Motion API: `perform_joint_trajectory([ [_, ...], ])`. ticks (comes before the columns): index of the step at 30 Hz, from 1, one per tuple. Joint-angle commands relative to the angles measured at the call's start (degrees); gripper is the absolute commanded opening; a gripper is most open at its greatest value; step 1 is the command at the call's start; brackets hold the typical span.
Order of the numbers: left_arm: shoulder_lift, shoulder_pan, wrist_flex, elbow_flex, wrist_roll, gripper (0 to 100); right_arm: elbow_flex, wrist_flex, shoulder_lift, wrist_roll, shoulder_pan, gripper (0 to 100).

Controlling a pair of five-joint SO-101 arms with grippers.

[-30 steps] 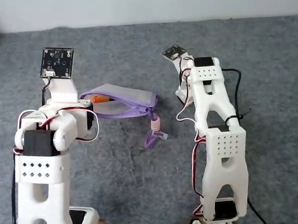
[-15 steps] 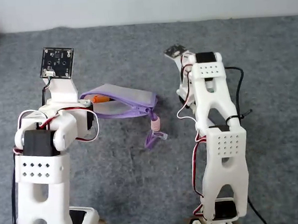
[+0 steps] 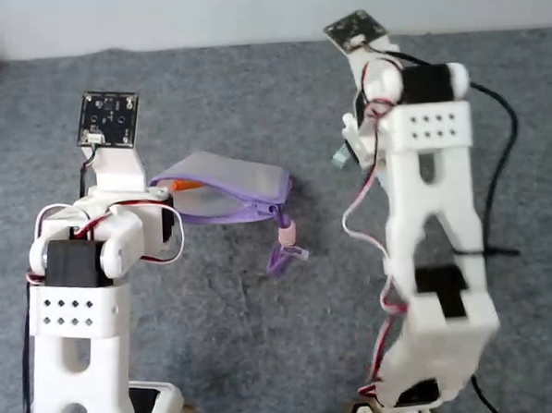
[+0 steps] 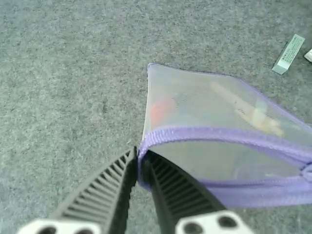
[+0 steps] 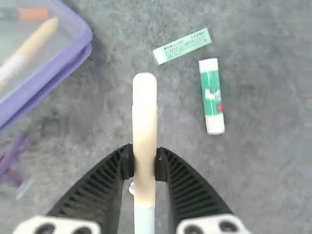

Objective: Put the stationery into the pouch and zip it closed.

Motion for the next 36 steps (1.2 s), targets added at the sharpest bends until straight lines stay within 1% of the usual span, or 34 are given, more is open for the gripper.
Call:
perform_joint_trajectory([
  [1,0.0,0.0,0.3,-0.5,0.4,1,9.5,2.5,-15.3,-3.7,-0.7,0.8],
  [3,-0.1,0.0,0.3,-0.5,0.4,1,14.8,2.2,-22.2,-6.2,-1.3,0.8],
  [6,-0.2,0.0,0.3,-0.5,0.4,1,20.5,2.0,-31.7,-10.6,-4.3,0.8],
  [8,-0.3,0.1,0.3,-0.6,0.4,1,23.1,0.9,-37.2,-13.5,-7.0,0.8],
  [10,-0.4,1.6,0.4,-1.2,0.4,1,24.7,-1.4,-42.5,-15.7,-10.0,0.8],
  [12,0.0,3.6,2.6,-3.8,0.5,1,25.8,-3.8,-47.3,-17.3,-13.0,0.8],
  [14,0.5,5.5,5.9,-7.3,2.8,1,27.1,-7.0,-51.2,-19.9,-15.8,0.8],
  [16,2.4,6.1,9.7,-10.9,4.4,1,28.8,-10.2,-54.9,-23.2,-17.9,0.8],
  [20,7.4,6.2,16.4,-19.2,4.5,1,32.1,-18.2,-60.9,-28.1,-21.1,0.8],
  [24,11.9,6.5,19.0,-28.3,4.5,1,35.3,-26.7,-63.9,-29.4,-24.5,0.8],
  [28,16.3,6.6,20.6,-34.1,4.5,1,39.6,-37.4,-64.8,-29.4,-27.3,0.8],
  [33,19.3,6.6,20.8,-37.1,4.5,1,46.5,-54.4,-64.2,-28.7,-28.0,0.8],
  [36,19.9,6.6,20.6,-37.3,4.5,1,53.6,-63.4,-64.3,-26.4,-28.1,0.8],
])
